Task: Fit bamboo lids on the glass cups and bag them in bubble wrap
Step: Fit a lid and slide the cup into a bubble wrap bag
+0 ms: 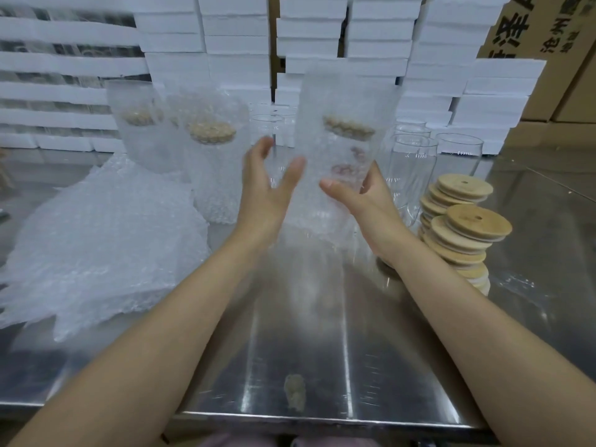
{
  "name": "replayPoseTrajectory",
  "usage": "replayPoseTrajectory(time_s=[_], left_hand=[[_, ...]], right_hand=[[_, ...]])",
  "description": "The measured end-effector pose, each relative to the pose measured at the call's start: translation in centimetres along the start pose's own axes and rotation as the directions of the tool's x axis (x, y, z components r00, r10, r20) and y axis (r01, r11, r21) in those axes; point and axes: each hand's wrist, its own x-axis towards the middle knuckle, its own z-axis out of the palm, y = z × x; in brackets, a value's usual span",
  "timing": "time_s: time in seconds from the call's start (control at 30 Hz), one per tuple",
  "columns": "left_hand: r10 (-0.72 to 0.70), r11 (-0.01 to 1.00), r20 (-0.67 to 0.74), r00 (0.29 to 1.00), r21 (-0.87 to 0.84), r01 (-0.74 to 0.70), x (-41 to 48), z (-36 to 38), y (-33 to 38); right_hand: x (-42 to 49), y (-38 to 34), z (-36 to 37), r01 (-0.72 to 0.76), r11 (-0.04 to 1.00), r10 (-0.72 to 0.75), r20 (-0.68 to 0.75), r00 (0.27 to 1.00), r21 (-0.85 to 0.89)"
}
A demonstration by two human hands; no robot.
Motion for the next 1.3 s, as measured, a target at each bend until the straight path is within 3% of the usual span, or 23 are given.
replayPoseTrajectory(time_s=[0.07, 0.13, 0.33, 0.5, 0.63, 0.73, 0.87, 0.93, 1.0, 1.1, 1.23, 1.3], left_hand=[[0.042, 0.995, 0.242, 0.969, 0.073, -0.061, -0.2, -0.4, 0.1], [0.037, 0.998, 0.350, 0.936, 0.034, -0.053, -0.3, -0.2, 0.2], [0.084, 0.996, 0.233, 0.969, 0.010, -0.089, -0.2, -0.2, 0.1], [-0.038, 0.999, 0.131, 0.991, 0.043, 0.033, 0.1, -0.2, -0.4], [-0.038, 0.999, 0.026, 0.999, 0.017, 0.038, 0.1, 0.0, -0.7], [-0.028, 0.999, 0.052, 0.998, -0.025, 0.030, 0.2, 0.1, -0.7], [0.000, 0.998, 0.124, 0.992, -0.056, 0.007, 0.3, 0.2, -0.9], [-0.020, 0.996, 0.160, 0.987, -0.082, 0.034, 0.4, -0.1, -0.8], [-0.037, 0.986, 0.164, 0.986, -0.155, 0.063, 0.7, -0.6, -0.6], [-0.054, 0.961, 0.141, 0.988, -0.261, 0.090, 1.1, -1.5, -0.2], [-0.040, 0.992, 0.327, 0.944, -0.101, 0.077, 1.1, -2.1, -0.5], [-0.025, 0.998, 0.333, 0.943, -0.051, 0.045, 1.1, -2.2, -0.8]], right_hand=[[-0.1, 0.3, 0.0, 0.032, 0.999, -0.031, 0.074, 0.997, -0.014], [-0.2, 0.3, -0.2, 0.062, 0.996, -0.054, 0.138, 0.989, -0.057], [-0.4, 0.8, -0.6, 0.090, 0.986, -0.041, 0.308, 0.951, -0.144], [-0.4, 2.3, 0.5, 0.065, 0.982, -0.004, 0.324, 0.946, -0.179], [0.0, 3.9, 0.4, -0.051, 0.973, 0.113, 0.270, 0.956, -0.227], [-0.1, 4.8, 0.8, -0.074, 0.962, 0.151, 0.286, 0.946, -0.264], [0.0, 5.5, 0.9, -0.006, 0.895, 0.184, 0.359, 0.915, -0.445], [0.0, 5.7, 0.6, 0.018, 0.903, 0.159, 0.372, 0.915, -0.429], [0.0, 5.4, 0.7, 0.034, 0.948, 0.080, 0.341, 0.937, -0.317], [-0.1, 4.5, 1.0, 0.129, 0.980, -0.104, 0.165, 0.981, -0.151], [-0.1, 3.5, 0.7, 0.255, 0.955, -0.263, -0.037, 0.964, -0.153], [0.0, 3.1, 0.5, 0.287, 0.945, -0.305, -0.104, 0.947, -0.157]])
